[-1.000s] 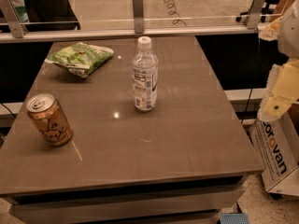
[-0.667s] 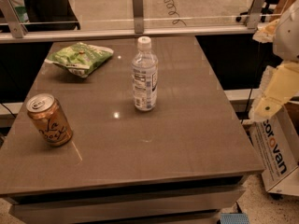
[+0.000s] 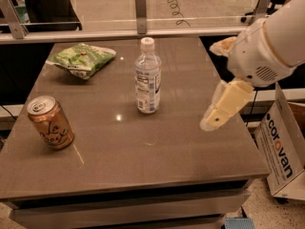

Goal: Knock blue plastic bottle over

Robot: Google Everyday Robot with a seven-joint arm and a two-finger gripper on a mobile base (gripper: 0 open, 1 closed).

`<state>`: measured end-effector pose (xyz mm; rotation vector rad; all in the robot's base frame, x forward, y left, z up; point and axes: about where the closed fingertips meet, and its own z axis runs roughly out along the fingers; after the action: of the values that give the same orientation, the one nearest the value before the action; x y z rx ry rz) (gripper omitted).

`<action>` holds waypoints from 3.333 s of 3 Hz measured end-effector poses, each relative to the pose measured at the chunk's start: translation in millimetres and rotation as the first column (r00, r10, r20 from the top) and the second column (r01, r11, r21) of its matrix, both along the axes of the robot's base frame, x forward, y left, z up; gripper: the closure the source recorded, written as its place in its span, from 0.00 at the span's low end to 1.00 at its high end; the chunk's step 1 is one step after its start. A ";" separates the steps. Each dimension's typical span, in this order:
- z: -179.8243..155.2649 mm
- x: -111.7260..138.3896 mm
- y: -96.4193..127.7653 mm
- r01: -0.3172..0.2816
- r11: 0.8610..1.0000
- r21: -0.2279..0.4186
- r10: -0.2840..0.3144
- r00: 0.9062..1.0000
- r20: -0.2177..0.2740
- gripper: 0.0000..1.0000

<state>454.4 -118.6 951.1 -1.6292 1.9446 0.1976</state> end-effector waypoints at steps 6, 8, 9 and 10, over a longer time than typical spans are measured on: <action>-33.7 139.2 159.6 0.000 0.921 0.389 0.014 0.999 -0.035 0.00; -43.8 141.9 165.5 0.018 0.915 0.403 0.022 0.995 -0.096 0.00; -48.7 136.7 162.9 0.021 0.915 0.404 0.029 0.993 -0.118 0.00; -50.0 132.7 150.9 0.016 0.918 0.397 0.033 0.993 -0.115 0.00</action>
Offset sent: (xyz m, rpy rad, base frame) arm 0.0933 0.1164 -0.0725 0.2935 -0.0416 0.0750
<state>587.1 32.4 901.2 -1.3802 1.8332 0.6636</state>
